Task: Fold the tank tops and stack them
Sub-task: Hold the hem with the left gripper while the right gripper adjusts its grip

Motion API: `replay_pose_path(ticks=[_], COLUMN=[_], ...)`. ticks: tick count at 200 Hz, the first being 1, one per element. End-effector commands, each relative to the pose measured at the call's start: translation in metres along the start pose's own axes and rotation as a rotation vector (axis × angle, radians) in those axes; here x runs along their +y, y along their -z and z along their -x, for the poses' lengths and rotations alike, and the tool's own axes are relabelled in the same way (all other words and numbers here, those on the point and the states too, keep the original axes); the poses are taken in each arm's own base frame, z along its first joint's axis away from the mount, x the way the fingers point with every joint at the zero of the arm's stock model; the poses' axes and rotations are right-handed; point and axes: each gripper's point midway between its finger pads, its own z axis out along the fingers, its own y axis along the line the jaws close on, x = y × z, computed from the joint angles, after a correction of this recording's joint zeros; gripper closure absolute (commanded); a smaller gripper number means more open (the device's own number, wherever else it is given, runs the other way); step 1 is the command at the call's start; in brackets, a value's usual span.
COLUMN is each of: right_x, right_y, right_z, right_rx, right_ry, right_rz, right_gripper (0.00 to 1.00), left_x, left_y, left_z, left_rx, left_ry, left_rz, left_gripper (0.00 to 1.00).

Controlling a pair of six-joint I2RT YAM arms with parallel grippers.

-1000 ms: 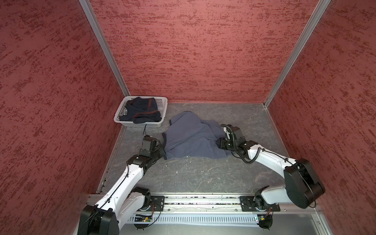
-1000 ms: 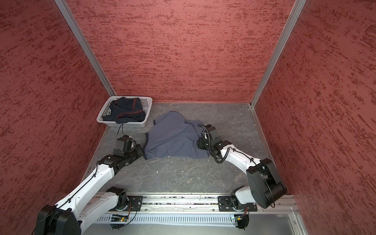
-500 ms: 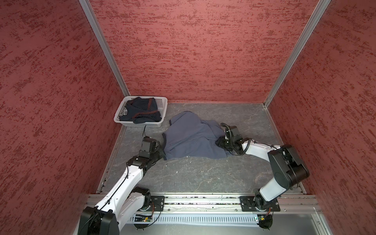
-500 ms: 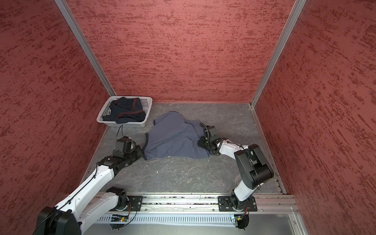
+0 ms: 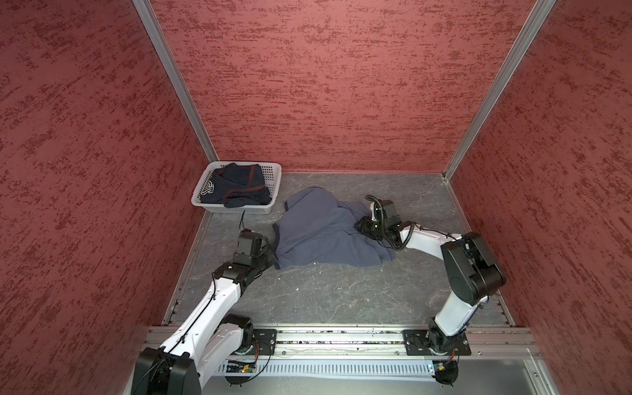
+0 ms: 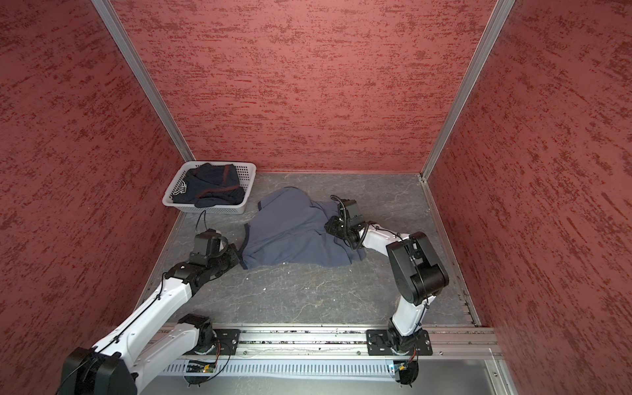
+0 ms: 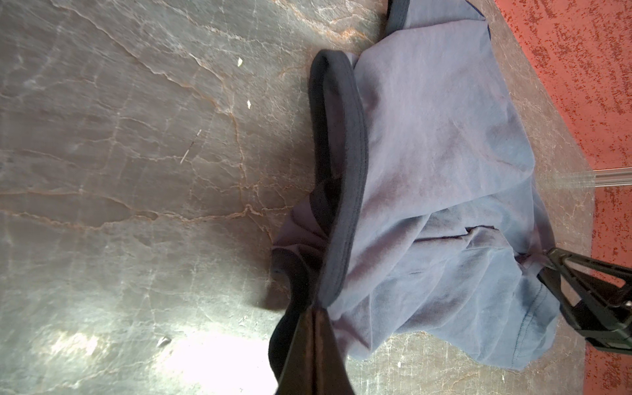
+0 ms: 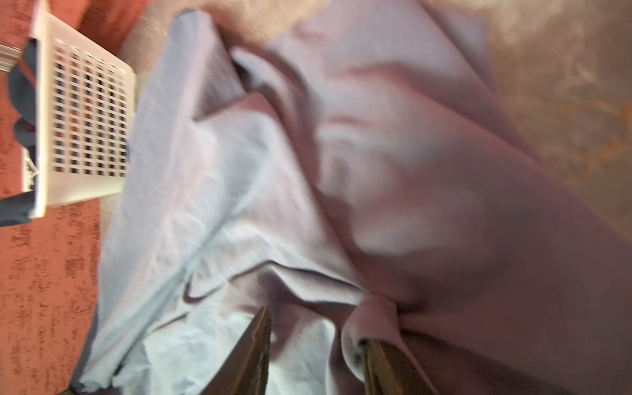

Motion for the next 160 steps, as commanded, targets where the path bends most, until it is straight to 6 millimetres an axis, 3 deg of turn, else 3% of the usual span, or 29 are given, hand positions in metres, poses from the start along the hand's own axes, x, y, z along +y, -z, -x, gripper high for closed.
replay_pose_path(ticks=[1, 37, 89, 160], right_x=[0.004, 0.003, -0.007, 0.036], right_y=[-0.001, 0.005, 0.009, 0.039], right_z=[0.007, 0.004, -0.015, -0.032], right_rx=[-0.011, -0.017, 0.019, 0.057], right_ry=[0.007, 0.014, 0.023, 0.059], right_rz=[0.013, 0.009, 0.013, 0.211], right_gripper=[0.60, 0.67, 0.70, 0.72], left_x=[0.004, 0.004, 0.004, 0.008], left_y=[0.001, 0.001, -0.001, -0.004], left_z=[0.000, 0.001, 0.002, 0.002], left_rx=[-0.001, -0.004, -0.003, 0.001], left_ry=[-0.002, -0.003, -0.002, 0.001], left_rz=[0.005, 0.007, 0.009, 0.021], left_gripper=[1.00, 1.00, 1.00, 1.00])
